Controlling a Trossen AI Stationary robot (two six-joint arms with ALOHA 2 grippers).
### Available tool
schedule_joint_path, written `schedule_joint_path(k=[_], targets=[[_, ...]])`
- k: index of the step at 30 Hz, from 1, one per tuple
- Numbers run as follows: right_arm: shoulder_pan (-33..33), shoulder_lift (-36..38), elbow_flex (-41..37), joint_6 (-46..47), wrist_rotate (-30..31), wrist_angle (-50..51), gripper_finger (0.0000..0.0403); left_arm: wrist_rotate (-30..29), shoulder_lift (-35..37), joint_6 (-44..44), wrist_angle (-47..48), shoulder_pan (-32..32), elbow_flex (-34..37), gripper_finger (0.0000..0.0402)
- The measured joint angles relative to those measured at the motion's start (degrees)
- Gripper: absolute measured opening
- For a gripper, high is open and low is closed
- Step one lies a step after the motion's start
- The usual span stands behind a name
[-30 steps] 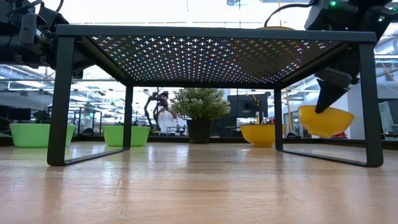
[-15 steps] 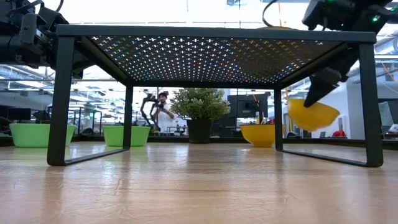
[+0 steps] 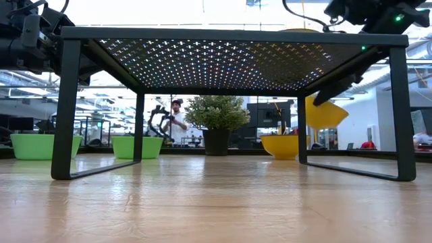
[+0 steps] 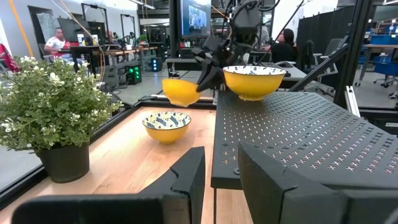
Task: Pick & Place Mini bowls
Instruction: Stack the right white patterned bowl on top of the white patterned bowl on the shelf
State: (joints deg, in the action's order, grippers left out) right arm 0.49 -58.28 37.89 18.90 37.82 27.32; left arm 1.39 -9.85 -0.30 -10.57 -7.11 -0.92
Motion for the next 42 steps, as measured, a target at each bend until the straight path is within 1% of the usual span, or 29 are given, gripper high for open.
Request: schedule_joint_path(k=[10,13,25,33,36,39,42], targets=[[0.0,0.0,0.0,-11.0,0.0,-13.3,0.0000,0.0,0.0,0.0,0.0,0.0,0.0,0.0099],[0.0,0.0,0.0,-13.1,0.0,-15.7,0.0000,0.0,0.0,0.0,0.0,0.0,0.0,0.0099],[0.0,0.0,0.0,-14.0,1.6,-16.3,0.0000,0.0,0.0,0.0,0.0,0.0,0.0,0.0099],[0.0,0.5,0.0,-15.2,7.0,-16.6,0.0000,0.0,0.0,0.0,0.0,0.0,0.0,0.0099],[0.0,1.4,0.0,-16.9,7.9,-18.4,0.0000,0.0,0.0,0.0,0.0,0.0,0.0,0.0099],[0.0,2.3,0.0,-19.8,8.6,-22.5,0.0000,0.0,0.0,0.0,0.0,0.0,0.0,0.0099],[0.0,2.8,0.0,-23.1,7.0,-26.2,0.0000,0.0,0.0,0.0,0.0,0.0,0.0,0.0099]])
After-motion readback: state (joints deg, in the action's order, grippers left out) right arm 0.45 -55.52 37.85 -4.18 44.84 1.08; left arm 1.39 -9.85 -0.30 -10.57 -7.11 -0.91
